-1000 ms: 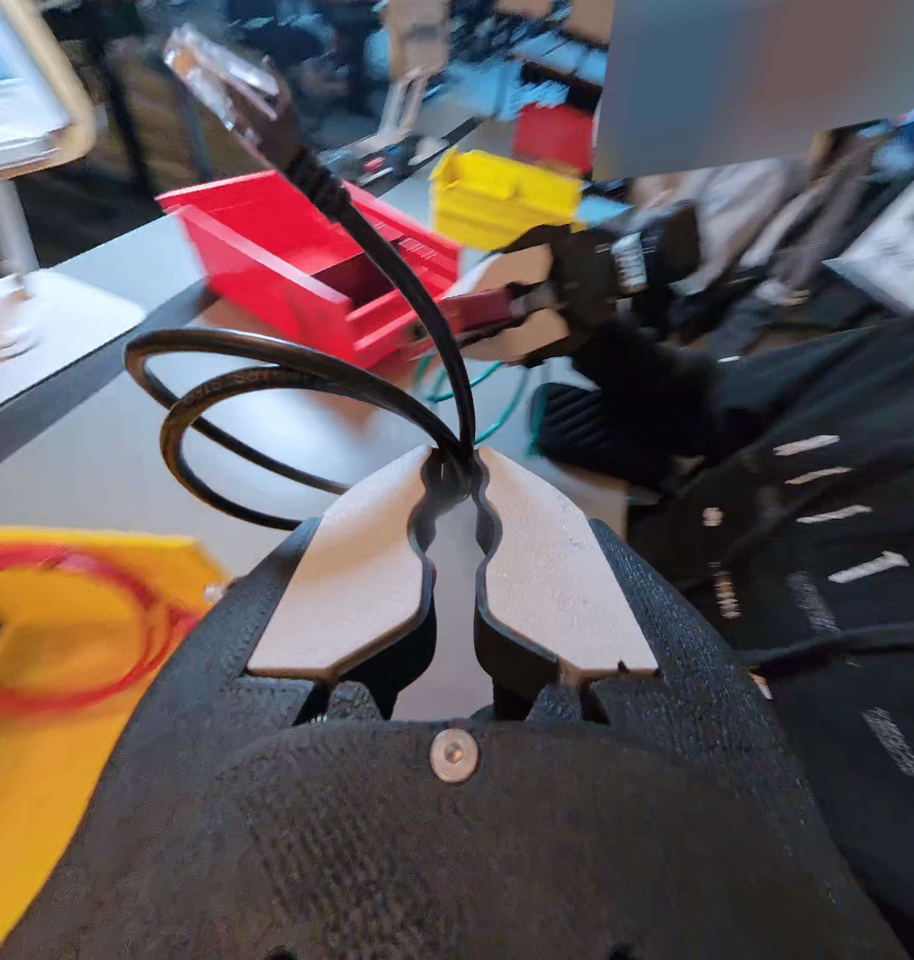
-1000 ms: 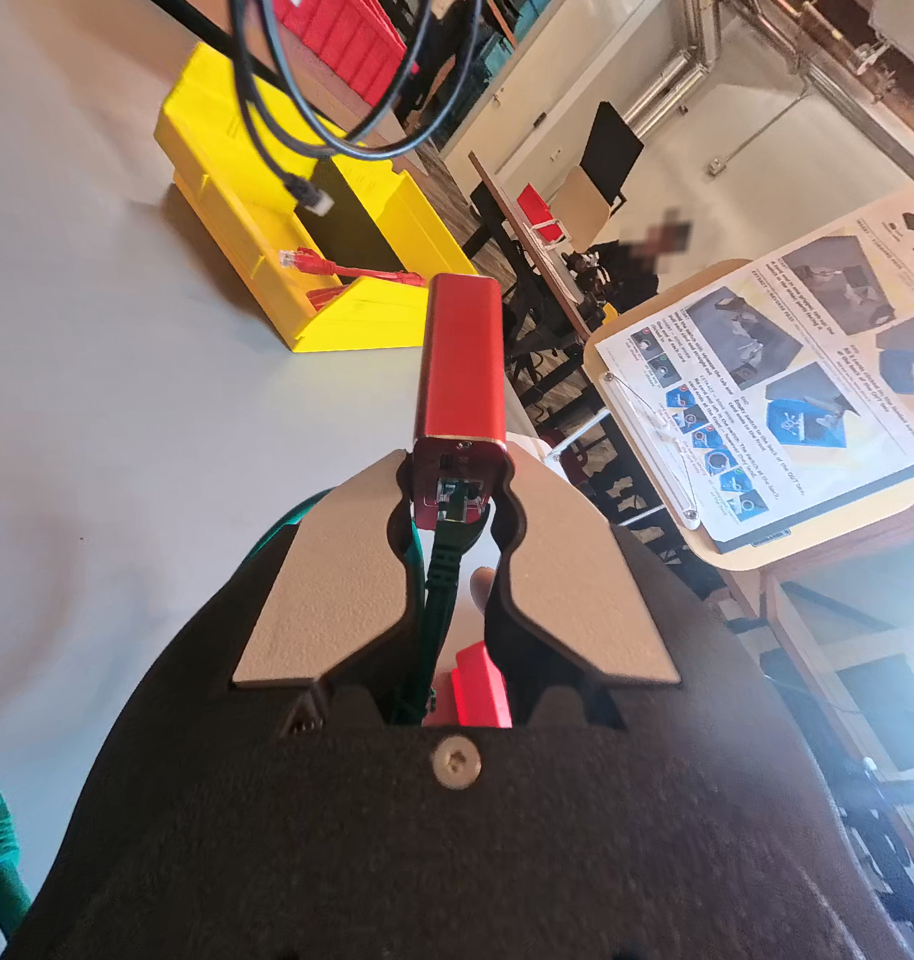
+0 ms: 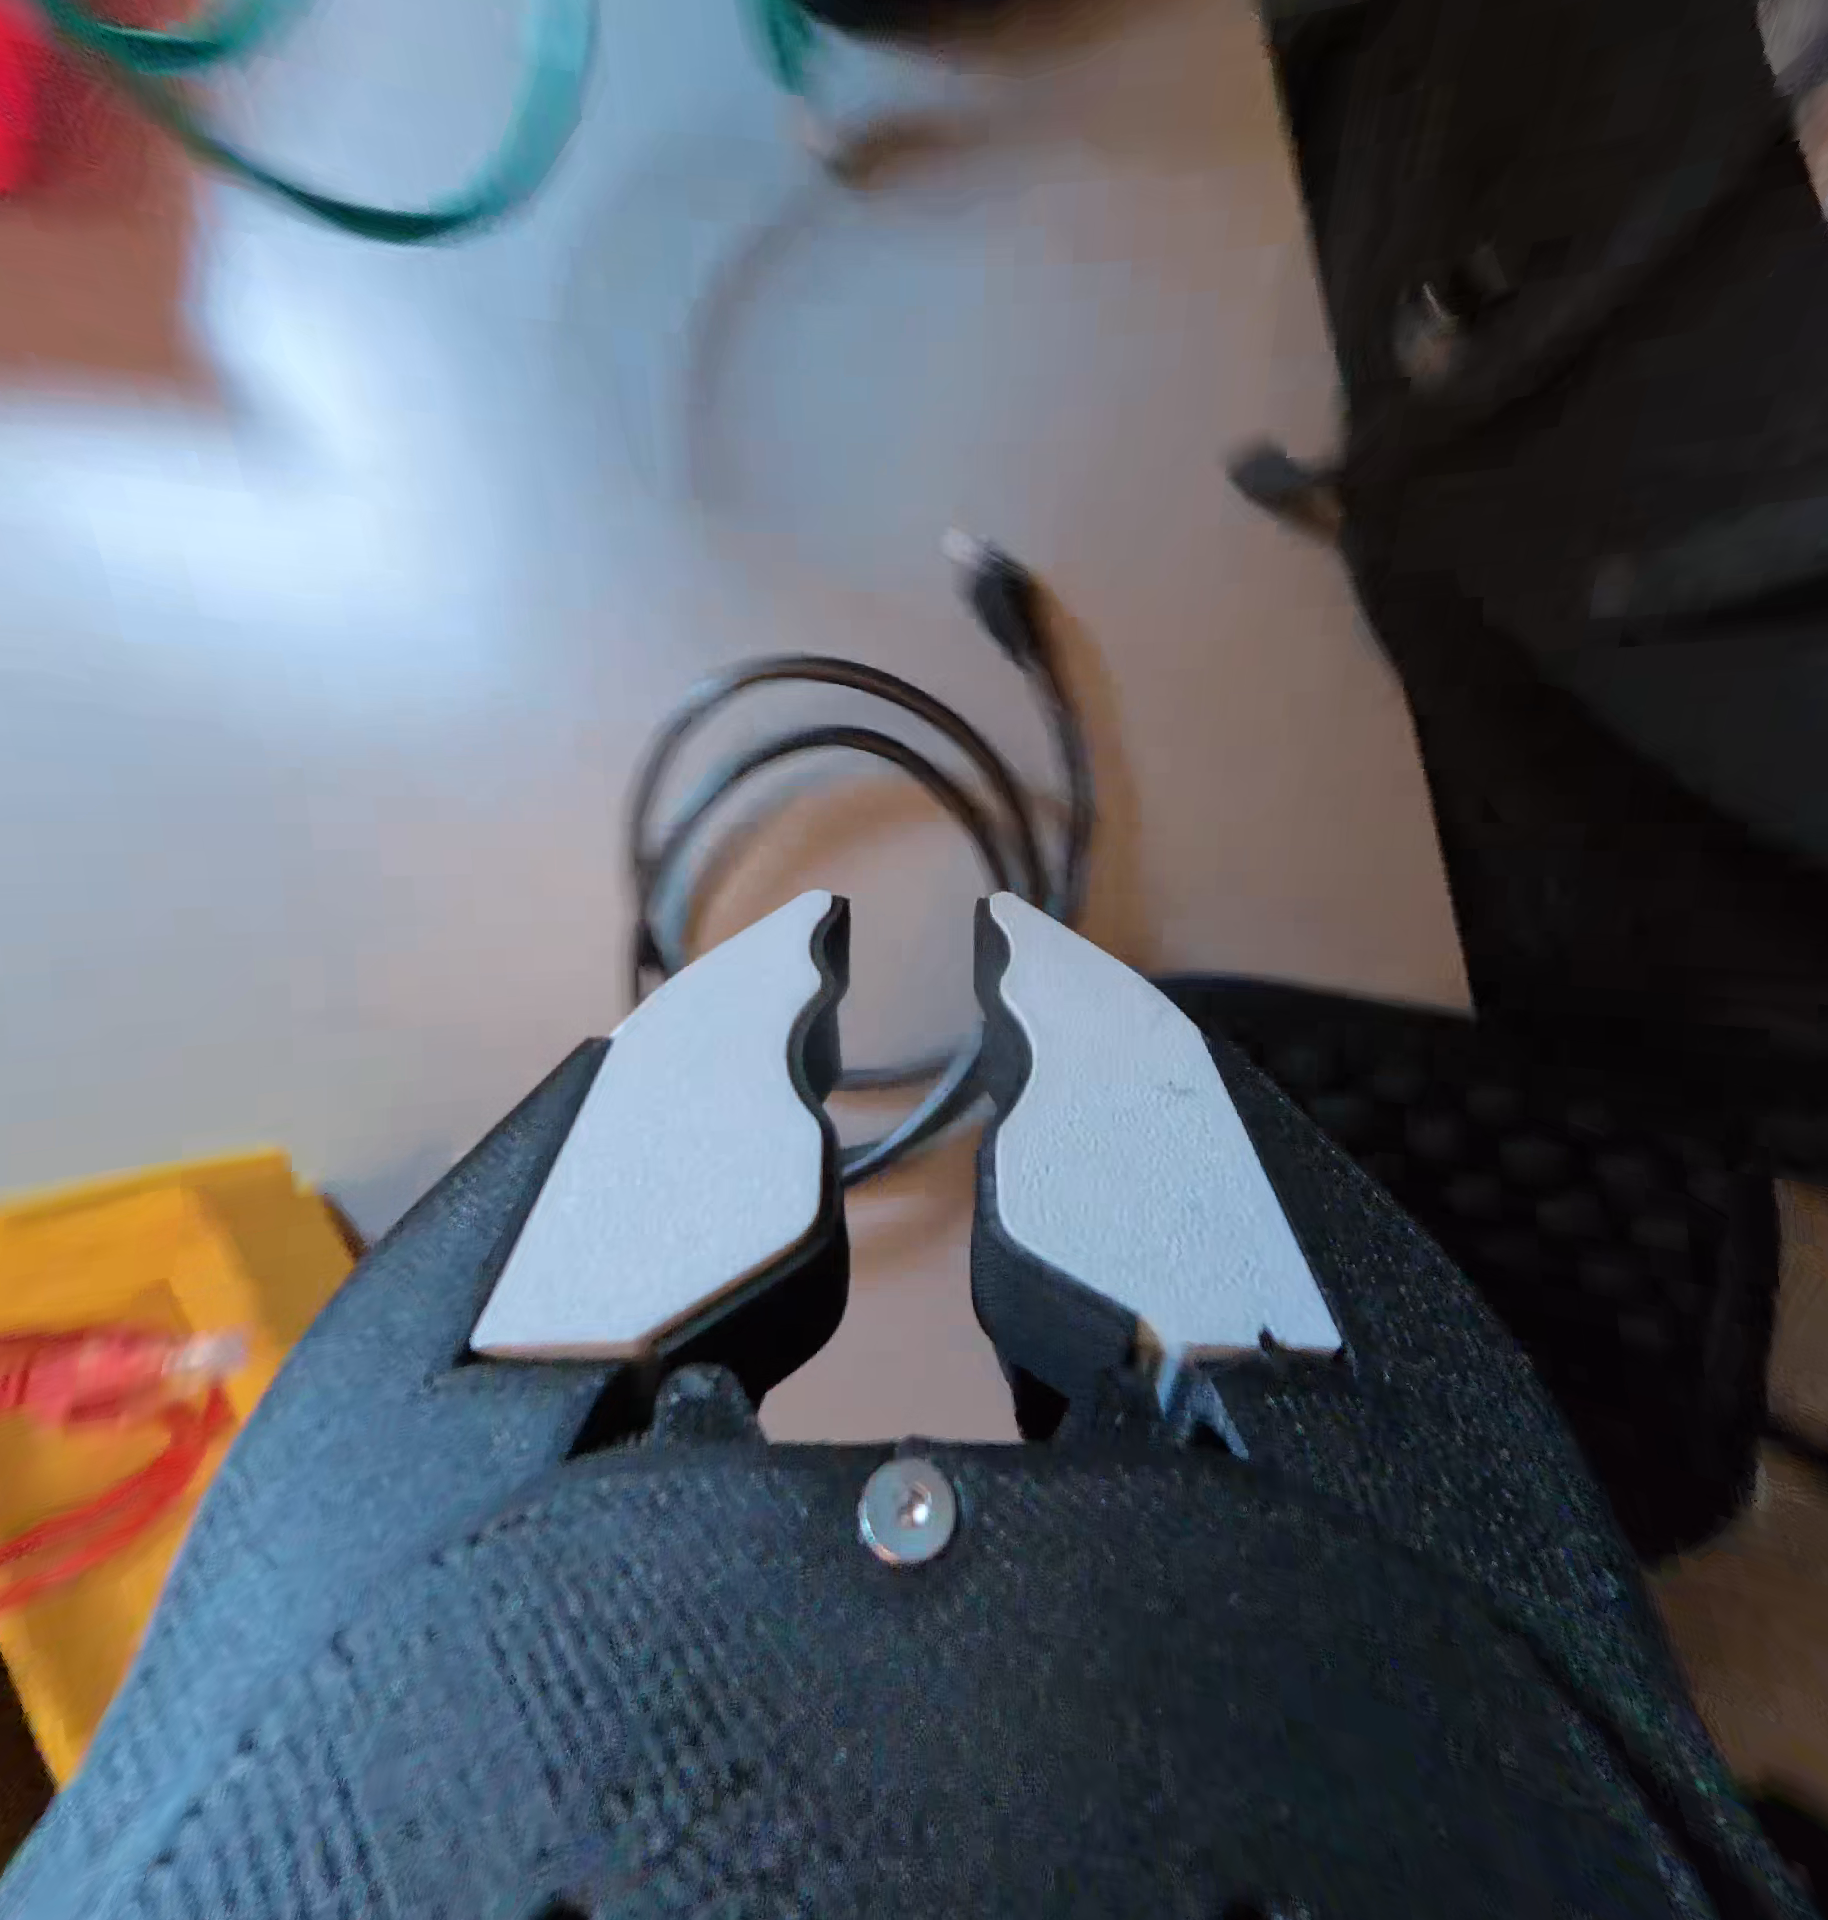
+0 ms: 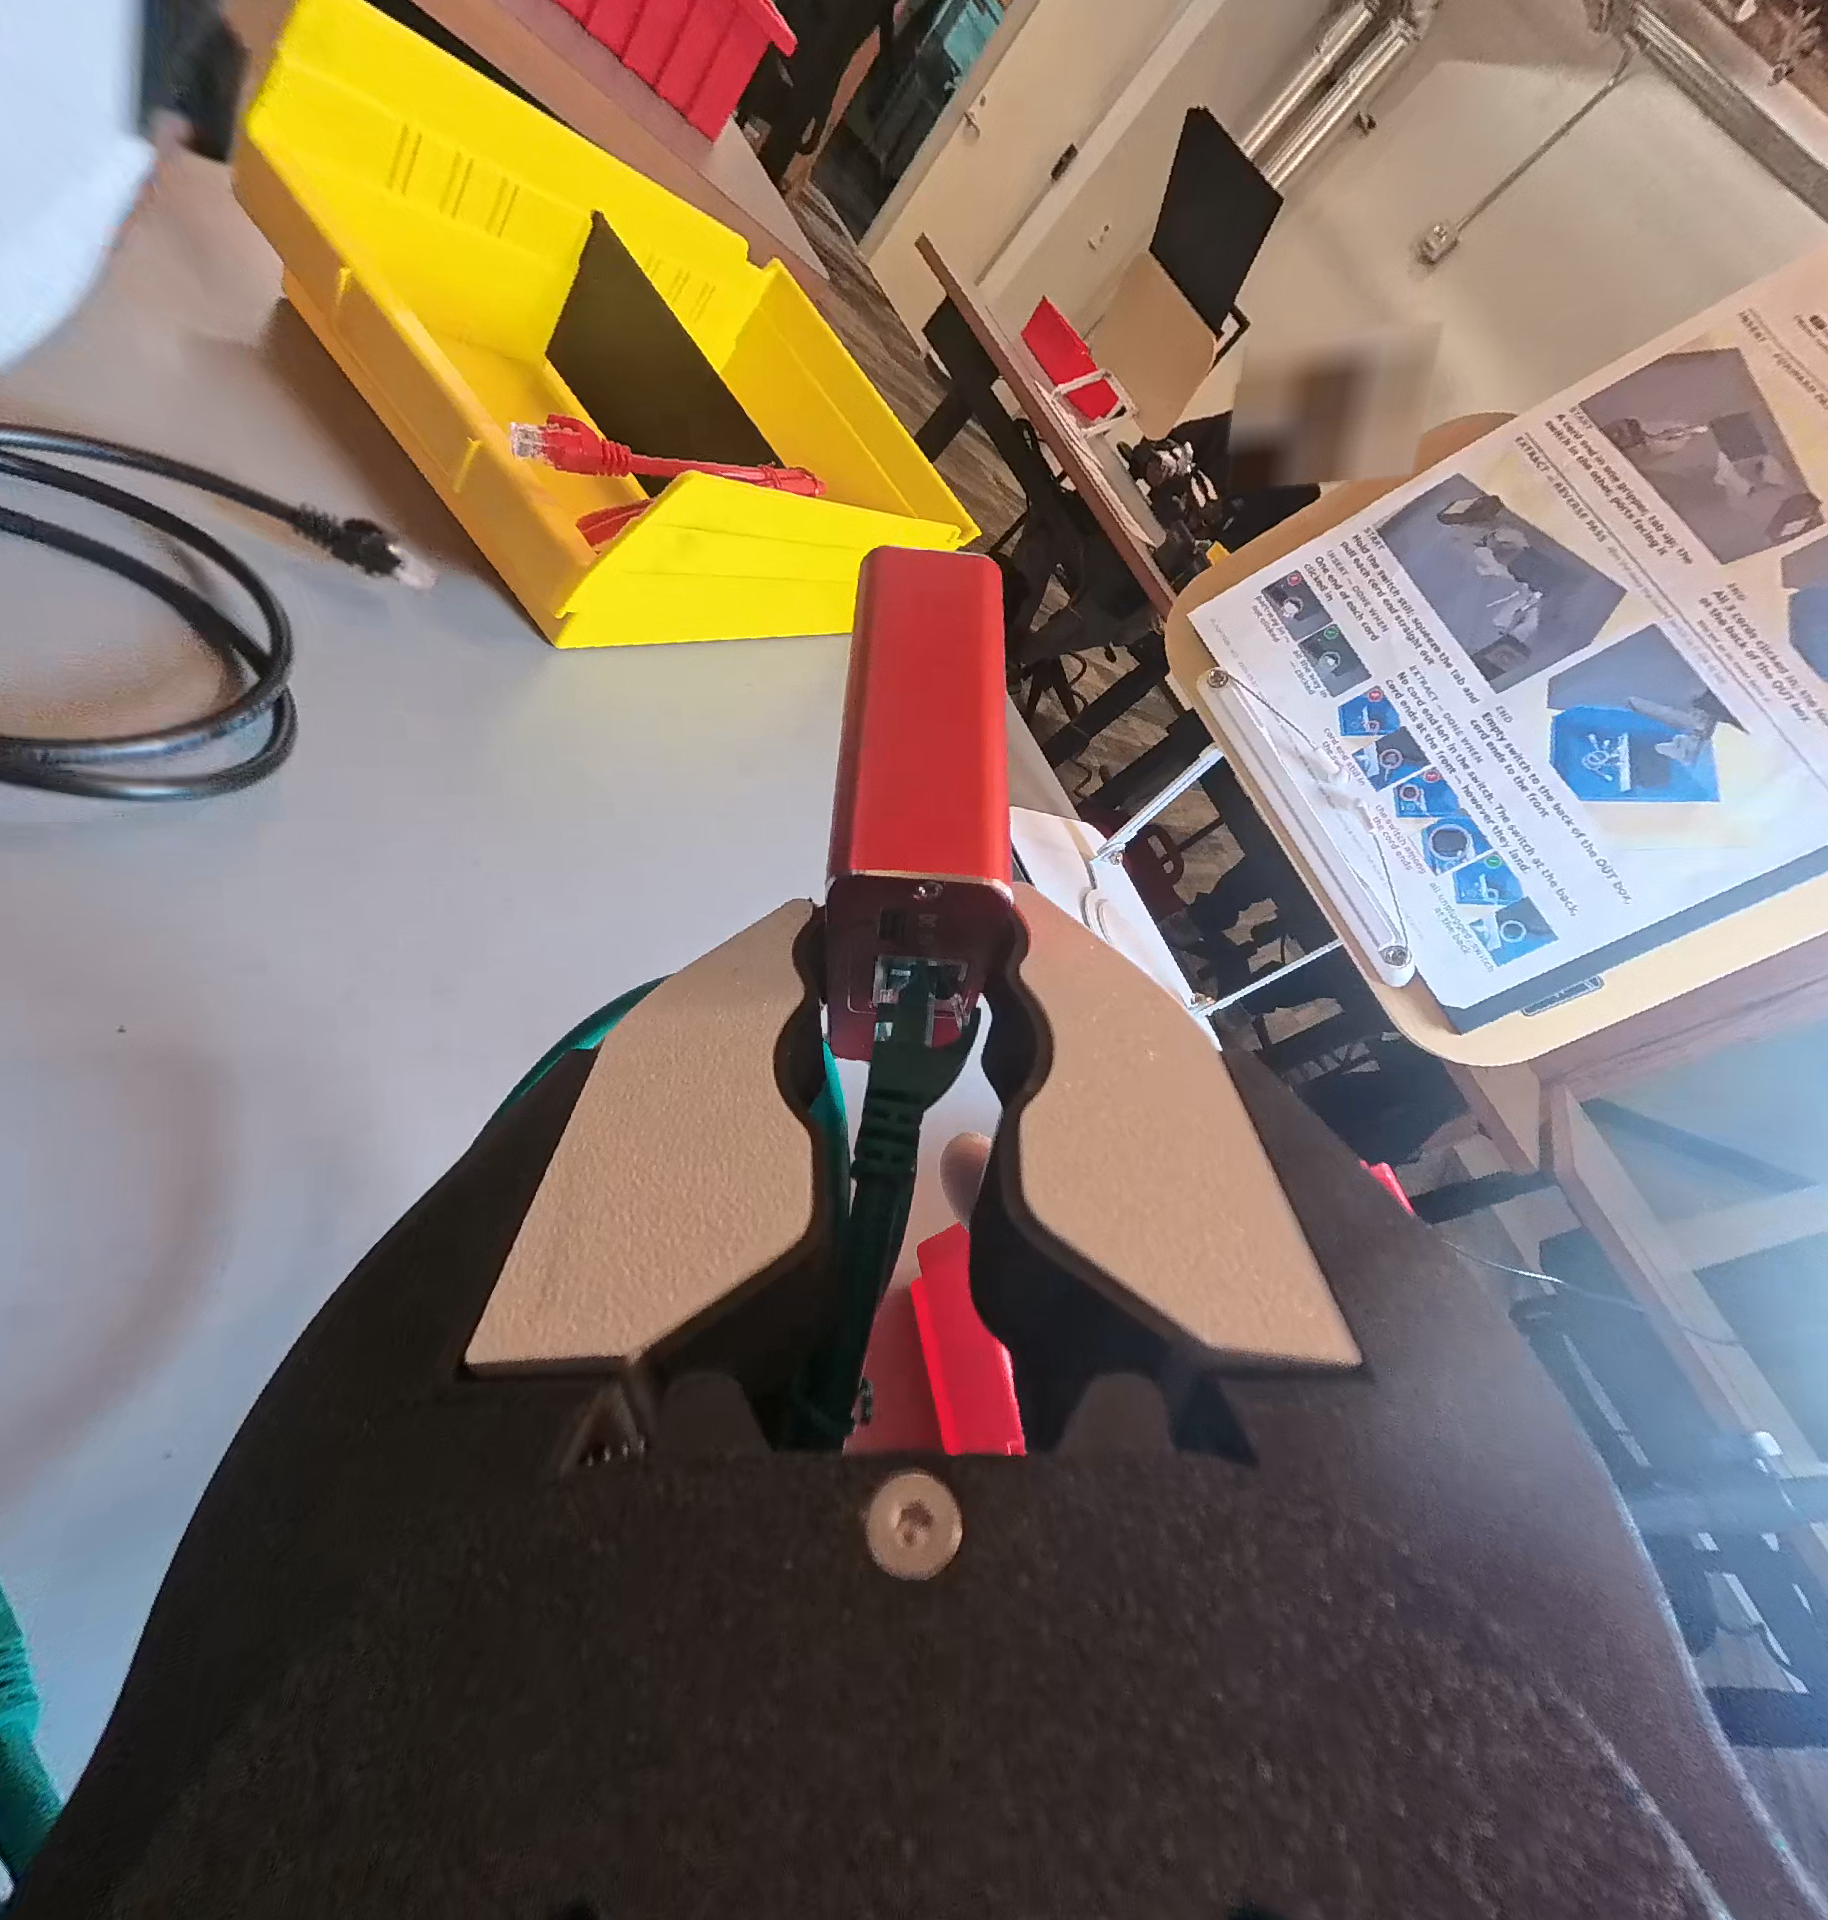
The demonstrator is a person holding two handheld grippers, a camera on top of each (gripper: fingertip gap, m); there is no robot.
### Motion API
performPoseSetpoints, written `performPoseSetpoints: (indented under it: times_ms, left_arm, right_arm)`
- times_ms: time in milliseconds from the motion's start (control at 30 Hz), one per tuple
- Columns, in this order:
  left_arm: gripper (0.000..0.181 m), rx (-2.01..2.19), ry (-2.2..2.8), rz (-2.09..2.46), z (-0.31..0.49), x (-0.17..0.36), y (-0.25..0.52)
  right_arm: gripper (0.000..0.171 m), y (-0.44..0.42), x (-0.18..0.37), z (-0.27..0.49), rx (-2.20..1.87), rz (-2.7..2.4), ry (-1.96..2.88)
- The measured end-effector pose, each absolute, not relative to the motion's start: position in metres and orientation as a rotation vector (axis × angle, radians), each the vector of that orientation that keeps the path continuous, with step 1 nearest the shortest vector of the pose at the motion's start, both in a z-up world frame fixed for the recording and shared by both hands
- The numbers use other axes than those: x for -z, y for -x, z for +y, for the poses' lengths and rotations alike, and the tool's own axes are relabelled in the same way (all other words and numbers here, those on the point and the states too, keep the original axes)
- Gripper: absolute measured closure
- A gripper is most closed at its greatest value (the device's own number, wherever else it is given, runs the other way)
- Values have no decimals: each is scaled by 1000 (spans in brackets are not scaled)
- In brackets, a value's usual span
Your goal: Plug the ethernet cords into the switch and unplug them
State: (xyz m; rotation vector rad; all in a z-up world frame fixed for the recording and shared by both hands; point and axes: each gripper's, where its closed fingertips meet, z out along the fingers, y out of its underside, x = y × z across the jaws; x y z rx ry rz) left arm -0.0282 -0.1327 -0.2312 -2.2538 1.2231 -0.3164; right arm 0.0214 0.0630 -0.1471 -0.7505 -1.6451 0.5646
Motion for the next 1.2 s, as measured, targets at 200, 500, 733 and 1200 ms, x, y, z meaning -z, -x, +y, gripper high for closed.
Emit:
performPoseSetpoints:
  times_ms: [200, 500, 733, 1200]
  left_arm:
    - [161, 127, 2515, 202, -100, 259, 124]
    - [169, -6, 2487, 369, -68, 293, 110]
    - [170, 331, 2284, 959, -34, 244, 24]
    - [171, 818, 2324, 1158, -66, 197, -13]
  right_arm:
    - [144, -23, 146, 64, -574, -1641, 746]
    - [144, -22, 150, 60, -577, -1662, 727]
    - [144, -34, 169, 29, -622, -1802, 456]
    - [144, -56, 174, -21, -471, -1904, 85]
